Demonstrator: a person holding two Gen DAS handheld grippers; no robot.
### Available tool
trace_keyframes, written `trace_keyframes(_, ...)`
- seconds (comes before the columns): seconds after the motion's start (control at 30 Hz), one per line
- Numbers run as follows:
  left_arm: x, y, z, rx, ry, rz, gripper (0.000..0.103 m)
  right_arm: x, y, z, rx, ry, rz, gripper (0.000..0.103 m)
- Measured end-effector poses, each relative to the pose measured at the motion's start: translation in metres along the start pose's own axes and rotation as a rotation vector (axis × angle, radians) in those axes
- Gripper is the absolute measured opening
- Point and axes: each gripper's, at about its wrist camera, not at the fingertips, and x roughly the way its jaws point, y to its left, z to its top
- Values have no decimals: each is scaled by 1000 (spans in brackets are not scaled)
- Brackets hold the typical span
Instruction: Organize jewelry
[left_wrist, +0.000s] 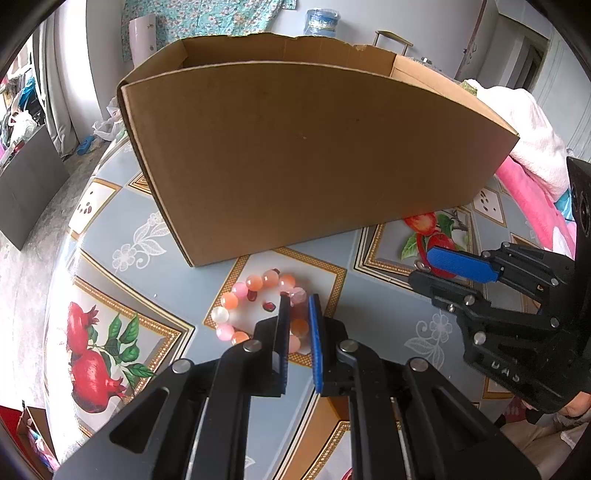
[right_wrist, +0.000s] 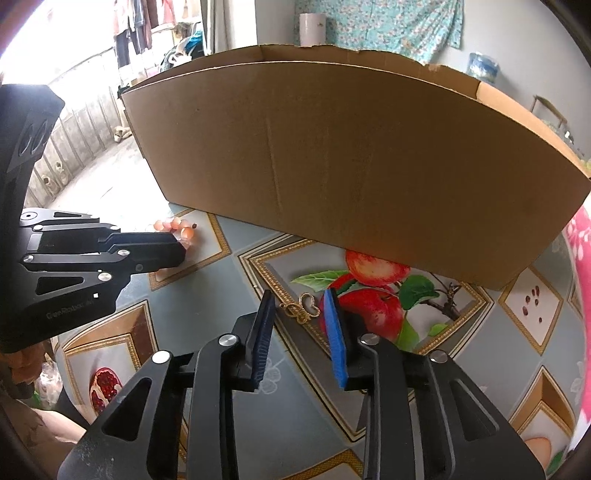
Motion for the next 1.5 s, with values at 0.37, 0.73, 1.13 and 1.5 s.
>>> trace_keyframes(0.37,-1,0,0,2,-4,2,9,-5,-3,-1,17,-5,22,3)
trace_keyframes(0.73,-1,0,-1,-1,-6,-2,9,-12,-25,-5,88,32,84,2)
trace_keyframes(1.13,-1,1,-2,-5,-9,-8,9,-18,10,-7,-7,71,149,10)
trace_keyframes(1.5,-1,2,-2,-9,-9,-10,10,-7,2,-2,71,112,294,36)
